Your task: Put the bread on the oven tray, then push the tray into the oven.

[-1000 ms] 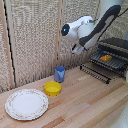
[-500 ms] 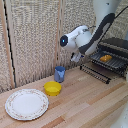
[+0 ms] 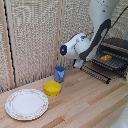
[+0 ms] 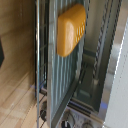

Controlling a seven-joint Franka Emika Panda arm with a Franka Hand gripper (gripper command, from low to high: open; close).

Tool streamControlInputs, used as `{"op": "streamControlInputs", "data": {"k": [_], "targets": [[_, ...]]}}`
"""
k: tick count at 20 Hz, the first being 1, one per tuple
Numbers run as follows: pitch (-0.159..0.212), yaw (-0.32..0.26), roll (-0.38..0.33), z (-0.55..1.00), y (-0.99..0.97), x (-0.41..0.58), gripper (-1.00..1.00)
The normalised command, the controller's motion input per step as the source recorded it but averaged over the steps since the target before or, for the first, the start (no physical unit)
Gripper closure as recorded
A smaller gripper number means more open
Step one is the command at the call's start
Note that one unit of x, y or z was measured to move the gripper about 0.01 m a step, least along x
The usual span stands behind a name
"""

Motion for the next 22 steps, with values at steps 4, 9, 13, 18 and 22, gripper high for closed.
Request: {"op": "streamControlInputs", "data": {"k": [4,9,13,18,22], "targets": [[-0.132,-0.04,-0.002,0.0,-0.56,-0.275,-1.0],[-0.048,0.0,0.0,0.0,-0.61,-0.202,-1.0],[0.0,-0.004,0.001,0.0,-0.57,-0.133,-1.0],[0.064,-0.001,0.083,-0.02,-0.47,-0.009,1.0],[0.127,0.0,0.085,0.0,-0.37,0.011,1.0]]}}
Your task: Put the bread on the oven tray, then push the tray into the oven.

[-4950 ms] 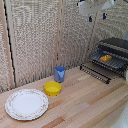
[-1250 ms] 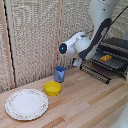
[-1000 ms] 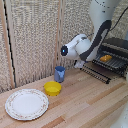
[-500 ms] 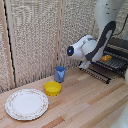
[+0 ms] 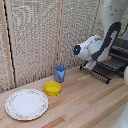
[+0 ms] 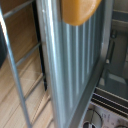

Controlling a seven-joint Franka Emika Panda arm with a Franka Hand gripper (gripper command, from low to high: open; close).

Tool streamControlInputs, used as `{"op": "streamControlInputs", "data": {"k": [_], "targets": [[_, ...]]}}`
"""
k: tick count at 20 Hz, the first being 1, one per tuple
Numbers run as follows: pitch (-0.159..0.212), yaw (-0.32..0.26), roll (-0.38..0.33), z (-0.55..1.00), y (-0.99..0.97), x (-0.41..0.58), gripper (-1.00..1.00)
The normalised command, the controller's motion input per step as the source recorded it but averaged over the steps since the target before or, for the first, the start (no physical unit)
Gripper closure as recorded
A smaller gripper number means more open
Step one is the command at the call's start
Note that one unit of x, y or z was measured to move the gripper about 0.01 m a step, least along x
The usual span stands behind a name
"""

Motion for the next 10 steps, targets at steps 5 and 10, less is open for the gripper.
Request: {"op": "streamControlInputs", "data": {"k": [5,10], "targets": [[0.08,0.0,0.044,0.02,-0.22,0.0,1.0],[0.004,-0.029,0.06,0.34,-0.26,-0.003,1.0]]}}
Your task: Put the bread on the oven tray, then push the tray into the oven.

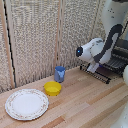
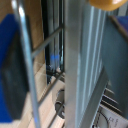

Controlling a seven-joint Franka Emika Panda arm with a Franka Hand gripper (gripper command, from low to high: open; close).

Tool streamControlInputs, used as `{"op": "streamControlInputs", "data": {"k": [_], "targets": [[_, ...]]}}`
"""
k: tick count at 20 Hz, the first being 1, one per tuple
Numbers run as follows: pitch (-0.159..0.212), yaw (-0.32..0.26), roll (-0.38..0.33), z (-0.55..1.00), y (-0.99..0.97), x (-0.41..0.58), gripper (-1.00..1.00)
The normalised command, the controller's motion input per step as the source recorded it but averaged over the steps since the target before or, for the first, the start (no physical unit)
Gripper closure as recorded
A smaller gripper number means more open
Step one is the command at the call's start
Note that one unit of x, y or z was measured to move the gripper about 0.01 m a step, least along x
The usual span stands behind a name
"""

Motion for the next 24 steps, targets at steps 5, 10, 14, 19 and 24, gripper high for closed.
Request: {"op": "streamControlInputs", "data": {"k": [5,10,14,19,24], "targets": [[0.02,-0.026,0.065,0.31,-0.23,-0.006,1.0],[0.085,-0.024,0.136,0.6,-0.5,0.055,1.0],[0.038,-0.054,0.165,0.68,-0.51,0.141,1.0],[0.022,-0.036,0.14,0.73,-0.54,0.14,1.0],[0.006,0.002,0.08,0.48,-0.93,-0.07,1.0]]}}
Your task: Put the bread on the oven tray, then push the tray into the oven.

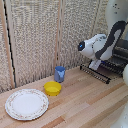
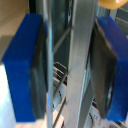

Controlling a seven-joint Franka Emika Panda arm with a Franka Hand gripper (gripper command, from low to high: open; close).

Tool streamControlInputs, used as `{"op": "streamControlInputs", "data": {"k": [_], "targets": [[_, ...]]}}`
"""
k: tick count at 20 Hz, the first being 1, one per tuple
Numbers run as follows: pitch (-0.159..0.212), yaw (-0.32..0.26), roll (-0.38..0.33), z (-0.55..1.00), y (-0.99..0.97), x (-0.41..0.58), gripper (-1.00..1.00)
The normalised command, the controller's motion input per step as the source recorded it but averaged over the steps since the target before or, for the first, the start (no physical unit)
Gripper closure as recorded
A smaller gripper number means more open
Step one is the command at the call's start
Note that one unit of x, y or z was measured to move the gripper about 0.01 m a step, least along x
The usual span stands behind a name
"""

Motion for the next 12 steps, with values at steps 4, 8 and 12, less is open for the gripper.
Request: {"op": "streamControlInputs", "data": {"k": [4,8,12], "targets": [[0.017,0.0,0.051,0.63,-1.0,-0.246,1.0],[0.006,0.0,0.041,0.66,-1.0,-0.237,1.0],[-0.01,0.002,0.014,0.63,-1.0,-0.202,1.0]]}}
